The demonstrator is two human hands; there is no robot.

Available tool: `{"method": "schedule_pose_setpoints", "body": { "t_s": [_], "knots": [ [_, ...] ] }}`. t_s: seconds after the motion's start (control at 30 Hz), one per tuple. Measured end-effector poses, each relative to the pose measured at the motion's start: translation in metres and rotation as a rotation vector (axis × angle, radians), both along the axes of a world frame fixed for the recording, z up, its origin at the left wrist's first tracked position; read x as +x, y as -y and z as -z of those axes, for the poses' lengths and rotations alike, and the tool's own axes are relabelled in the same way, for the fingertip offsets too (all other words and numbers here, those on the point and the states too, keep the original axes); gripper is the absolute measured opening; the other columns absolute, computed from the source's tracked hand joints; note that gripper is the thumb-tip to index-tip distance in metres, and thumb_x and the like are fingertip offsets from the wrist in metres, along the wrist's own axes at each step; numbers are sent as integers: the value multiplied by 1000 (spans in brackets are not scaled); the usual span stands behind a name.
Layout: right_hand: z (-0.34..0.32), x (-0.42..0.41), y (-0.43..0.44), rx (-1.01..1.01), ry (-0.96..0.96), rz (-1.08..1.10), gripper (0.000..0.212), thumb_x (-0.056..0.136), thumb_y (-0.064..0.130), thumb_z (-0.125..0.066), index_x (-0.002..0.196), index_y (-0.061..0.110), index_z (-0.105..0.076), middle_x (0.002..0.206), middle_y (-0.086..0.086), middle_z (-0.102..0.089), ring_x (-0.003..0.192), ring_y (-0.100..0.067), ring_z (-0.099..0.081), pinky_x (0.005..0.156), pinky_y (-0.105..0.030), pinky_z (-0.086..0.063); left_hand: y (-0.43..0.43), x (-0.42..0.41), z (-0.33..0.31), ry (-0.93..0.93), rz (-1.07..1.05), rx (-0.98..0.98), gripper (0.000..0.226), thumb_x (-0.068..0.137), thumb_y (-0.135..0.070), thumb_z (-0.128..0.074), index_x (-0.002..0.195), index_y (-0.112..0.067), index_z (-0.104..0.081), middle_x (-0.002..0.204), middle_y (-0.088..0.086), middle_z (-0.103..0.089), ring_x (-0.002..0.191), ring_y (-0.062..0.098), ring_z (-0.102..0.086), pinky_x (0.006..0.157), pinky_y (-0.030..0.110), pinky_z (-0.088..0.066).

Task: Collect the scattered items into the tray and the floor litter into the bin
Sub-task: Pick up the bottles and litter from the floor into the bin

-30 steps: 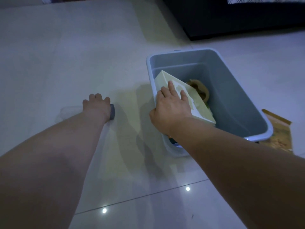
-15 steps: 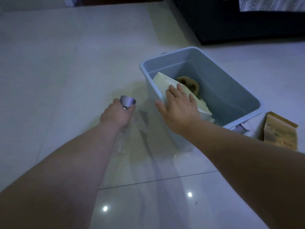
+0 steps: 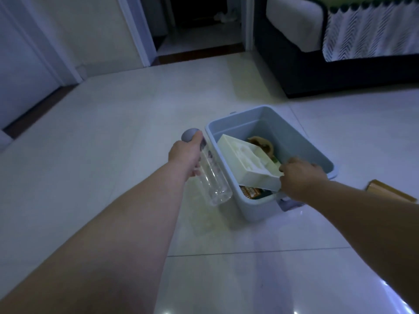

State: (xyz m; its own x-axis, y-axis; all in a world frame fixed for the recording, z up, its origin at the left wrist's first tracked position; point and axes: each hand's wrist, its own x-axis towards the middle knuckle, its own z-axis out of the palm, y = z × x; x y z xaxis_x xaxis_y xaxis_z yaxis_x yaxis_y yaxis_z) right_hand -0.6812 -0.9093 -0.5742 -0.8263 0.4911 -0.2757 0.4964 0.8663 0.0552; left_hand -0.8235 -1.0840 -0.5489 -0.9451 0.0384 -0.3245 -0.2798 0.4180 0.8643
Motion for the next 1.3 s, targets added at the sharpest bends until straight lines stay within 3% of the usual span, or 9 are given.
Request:
{"method": "schedule_pose_setpoints", "body": {
  "t_s": [0.27,0.5,0.6,0.73,0.83,0.97,1.07,1.17,1.3],
  "knots": [
    [9,35,-66,-94,-213,20,52,89,32,-52,137,15,-41,148,-12,-26,142,-30,-17,114,-46,-27,-92,34,-16,-43,-95,70,62,75,-60,-51,110,-9,-57,101,13,-64,80,30,-64,67,39,-59],
    [23,55,-91,-338,-392,171,37,94,28,-46,122,5,-40,128,-14,-43,111,-35,-48,81,-37,-37,-135,43,12,-68,7,-65,44,95,-31,-44,125,1,-54,123,20,-61,111,37,-61,94,44,-53],
    [27,56,-90,-330,-389,197,33,95,27,-45,120,4,-42,126,-15,-44,107,-36,-49,77,-35,-36,-137,64,28,-17,182,-90,31,98,-14,-42,118,0,-60,104,14,-63,92,31,-65,84,40,-57],
    [26,56,-85,-347,-384,226,20,93,18,-44,108,5,-47,117,-15,-45,89,-33,-48,76,-32,-39,-134,95,45,-48,394,-143,30,94,-13,-49,66,-12,-61,84,15,-66,70,28,-61,68,31,-52],
    [29,58,-82,-362,-400,227,25,89,15,-43,109,9,-56,114,-11,-56,95,-31,-54,80,-34,-45,-131,112,53,-178,576,-267,30,90,-26,-51,75,-6,-68,87,14,-71,84,32,-66,81,38,-55],
    [26,67,-81,-402,-400,139,32,91,15,-42,112,18,-65,114,-4,-65,104,-24,-59,83,-32,-50,-130,136,49,-333,664,-453,47,96,-46,-38,65,-16,-56,74,5,-60,72,22,-55,61,29,-41],
    [33,78,-88,-336,-325,129,34,92,16,-42,115,27,-64,121,2,-62,110,-19,-58,87,-30,-49,-136,146,48,-359,619,-551,52,92,-58,-36,75,-15,-60,79,5,-60,74,24,-54,66,30,-40],
    [48,97,-103,-309,-247,203,39,89,13,-46,123,25,-59,129,0,-58,118,-20,-55,97,-32,-48,-141,151,48,-357,625,-589,53,91,-57,-41,103,-9,-59,94,8,-59,90,29,-57,73,33,-41],
    [68,130,-127,-277,-104,286,37,91,14,-47,126,19,-57,130,-5,-56,119,-25,-55,93,-31,-46,-143,160,55,-410,712,-667,44,94,-47,-40,108,-8,-57,103,12,-63,95,31,-59,71,33,-43]
  ]
}}
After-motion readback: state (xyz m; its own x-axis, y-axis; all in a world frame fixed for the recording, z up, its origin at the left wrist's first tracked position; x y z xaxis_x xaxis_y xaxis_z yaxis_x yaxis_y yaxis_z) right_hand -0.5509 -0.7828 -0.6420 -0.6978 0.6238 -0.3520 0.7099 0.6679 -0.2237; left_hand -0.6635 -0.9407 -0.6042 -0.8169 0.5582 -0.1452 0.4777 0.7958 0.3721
